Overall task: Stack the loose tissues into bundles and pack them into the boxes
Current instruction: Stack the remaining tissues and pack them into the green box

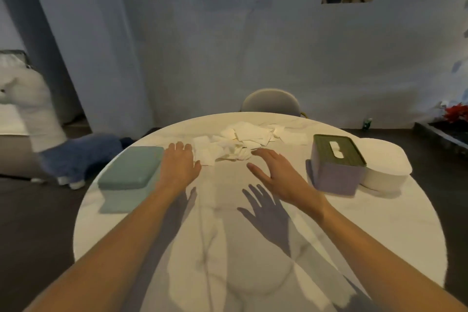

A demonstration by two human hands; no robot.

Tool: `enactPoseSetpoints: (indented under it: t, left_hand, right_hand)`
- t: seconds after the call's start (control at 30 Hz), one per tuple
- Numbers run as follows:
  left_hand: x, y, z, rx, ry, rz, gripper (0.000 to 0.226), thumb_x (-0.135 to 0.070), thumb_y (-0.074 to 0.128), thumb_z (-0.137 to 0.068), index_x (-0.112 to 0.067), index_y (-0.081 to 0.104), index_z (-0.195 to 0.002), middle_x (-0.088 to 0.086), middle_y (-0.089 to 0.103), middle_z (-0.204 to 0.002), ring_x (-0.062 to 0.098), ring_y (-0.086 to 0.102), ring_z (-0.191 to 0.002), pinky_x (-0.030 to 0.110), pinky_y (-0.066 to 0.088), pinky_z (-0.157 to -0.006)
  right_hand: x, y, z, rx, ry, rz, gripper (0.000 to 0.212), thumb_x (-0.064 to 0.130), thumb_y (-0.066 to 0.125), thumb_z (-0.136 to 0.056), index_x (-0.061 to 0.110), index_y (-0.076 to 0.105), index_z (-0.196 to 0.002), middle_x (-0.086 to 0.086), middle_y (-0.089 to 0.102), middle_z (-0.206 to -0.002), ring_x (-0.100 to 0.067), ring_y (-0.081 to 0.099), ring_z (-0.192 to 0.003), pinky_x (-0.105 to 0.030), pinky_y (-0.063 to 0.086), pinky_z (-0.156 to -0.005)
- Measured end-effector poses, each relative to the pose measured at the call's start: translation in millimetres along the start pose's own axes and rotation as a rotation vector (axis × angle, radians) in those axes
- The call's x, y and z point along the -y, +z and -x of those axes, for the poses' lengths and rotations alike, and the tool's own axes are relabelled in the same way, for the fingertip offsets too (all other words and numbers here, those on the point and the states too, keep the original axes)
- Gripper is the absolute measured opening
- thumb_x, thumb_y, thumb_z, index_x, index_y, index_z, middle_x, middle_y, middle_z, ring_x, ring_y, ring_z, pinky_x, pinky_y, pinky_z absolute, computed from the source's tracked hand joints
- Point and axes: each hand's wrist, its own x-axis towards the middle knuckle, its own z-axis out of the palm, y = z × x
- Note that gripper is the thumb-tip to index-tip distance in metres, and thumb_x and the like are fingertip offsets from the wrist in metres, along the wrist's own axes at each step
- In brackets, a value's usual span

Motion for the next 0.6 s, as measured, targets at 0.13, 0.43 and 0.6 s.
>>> enactPoseSetpoints:
  t: [0.13, 0.43, 0.6]
  left_hand:
    - [43, -2, 15, 0.168, -0.257, -0.24, 0.08, -0.064, 0.048, -0.098, -0.013, 0.024, -0.155, 0.032, 0.022, -0.16, 0.051, 0.019, -0.149, 0.063, 0.026, -0.116]
    - [57, 1, 55, 0.102, -0.036, 0.048, 0.067, -0.065, 0.059, -0.092, -0.037, 0.038, -0.149, 0.001, 0.035, -0.155, 0.048, 0.014, -0.15, 0.072, 0.015, -0.113]
    - [34, -4, 66, 0.007, 0.271, 0.321, 0.07, -0.082, 0.048, -0.076, -0.04, 0.051, -0.132, -0.012, 0.048, -0.135, 0.025, 0.045, -0.128, 0.055, 0.036, -0.101]
  right_hand:
    - [27, 14, -1, 0.06, -0.02, -0.013, 0.058, 0.06, 0.04, -0.1, 0.027, 0.048, -0.147, 0.003, 0.044, -0.157, -0.022, 0.043, -0.141, -0.038, 0.032, -0.117]
    - [21, 24, 6, 0.108, 0.001, -0.066, 0.056, 0.059, 0.052, -0.097, 0.027, 0.052, -0.143, 0.005, 0.048, -0.153, -0.018, 0.049, -0.135, -0.033, 0.039, -0.111]
    - [-2, 27, 10, 0.206, 0.135, -0.316, 0.091, 0.063, 0.076, -0.074, 0.029, 0.04, -0.15, 0.006, 0.045, -0.154, -0.015, 0.051, -0.132, -0.03, 0.046, -0.104]
